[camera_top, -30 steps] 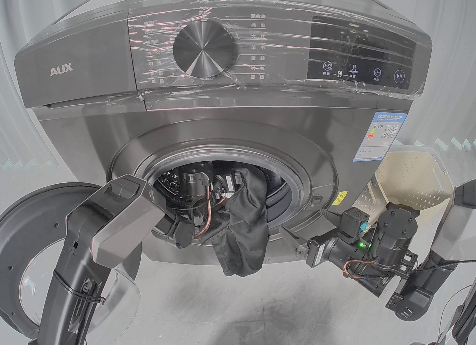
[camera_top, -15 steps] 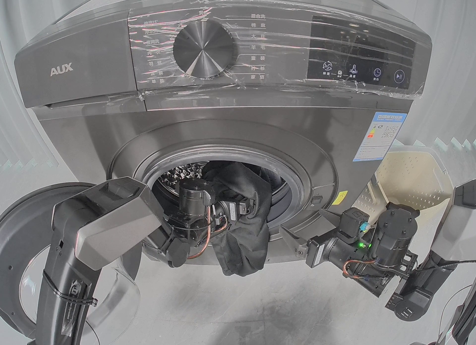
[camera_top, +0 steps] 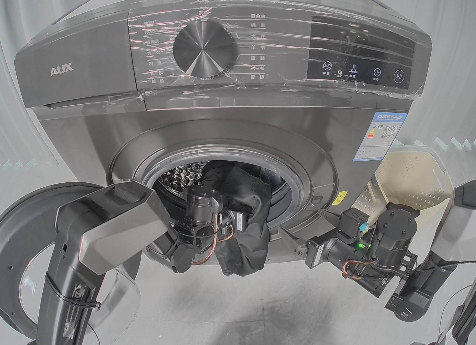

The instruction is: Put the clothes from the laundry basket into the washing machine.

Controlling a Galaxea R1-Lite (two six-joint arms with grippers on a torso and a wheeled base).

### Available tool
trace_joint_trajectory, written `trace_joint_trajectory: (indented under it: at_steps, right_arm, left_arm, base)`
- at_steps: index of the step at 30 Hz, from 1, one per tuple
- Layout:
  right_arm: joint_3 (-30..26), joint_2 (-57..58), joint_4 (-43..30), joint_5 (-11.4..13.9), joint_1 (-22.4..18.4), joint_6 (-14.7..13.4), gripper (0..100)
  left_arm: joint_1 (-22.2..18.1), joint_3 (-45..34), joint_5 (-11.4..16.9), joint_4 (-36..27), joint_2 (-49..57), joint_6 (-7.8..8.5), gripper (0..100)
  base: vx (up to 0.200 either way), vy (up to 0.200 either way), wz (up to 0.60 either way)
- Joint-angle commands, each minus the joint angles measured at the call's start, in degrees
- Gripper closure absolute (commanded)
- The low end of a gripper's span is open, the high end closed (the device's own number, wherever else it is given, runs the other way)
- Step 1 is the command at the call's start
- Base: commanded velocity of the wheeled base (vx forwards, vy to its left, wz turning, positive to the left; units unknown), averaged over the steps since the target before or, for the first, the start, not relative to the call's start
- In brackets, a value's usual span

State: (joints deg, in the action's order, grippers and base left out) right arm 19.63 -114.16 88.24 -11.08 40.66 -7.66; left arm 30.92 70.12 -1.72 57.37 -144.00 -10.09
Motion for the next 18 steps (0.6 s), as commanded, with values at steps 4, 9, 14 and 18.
trace_joint_trajectory:
  at_steps: [4, 9, 14, 18]
  right_arm:
    - [-0.03, -0.09, 0.01, 0.01, 0.21, 0.01, 0]
    - [0.06, -0.09, 0.01, 0.01, 0.3, 0.01, 0]
    - [0.06, -0.09, 0.01, 0.01, 0.57, -0.17, 0]
    - [0.06, -0.09, 0.01, 0.01, 0.57, -0.25, 0]
  left_arm:
    - [-2.79, 8.01, -3.03, 0.73, -2.52, -0.19, 100]
    - [-5.78, 15.49, -6.37, 0.81, -3.31, -0.45, 100]
    - [-6.57, 18.91, -7.51, 0.81, -3.13, -1.86, 100]
    - [-6.13, 17.59, -7.51, 1.17, -3.05, -1.86, 0]
  base:
    - [0.0, 0.0, 0.0]
    - [0.0, 0.0, 0.0]
    - [0.0, 0.0, 0.0]
    - [0.0, 0.0, 0.0]
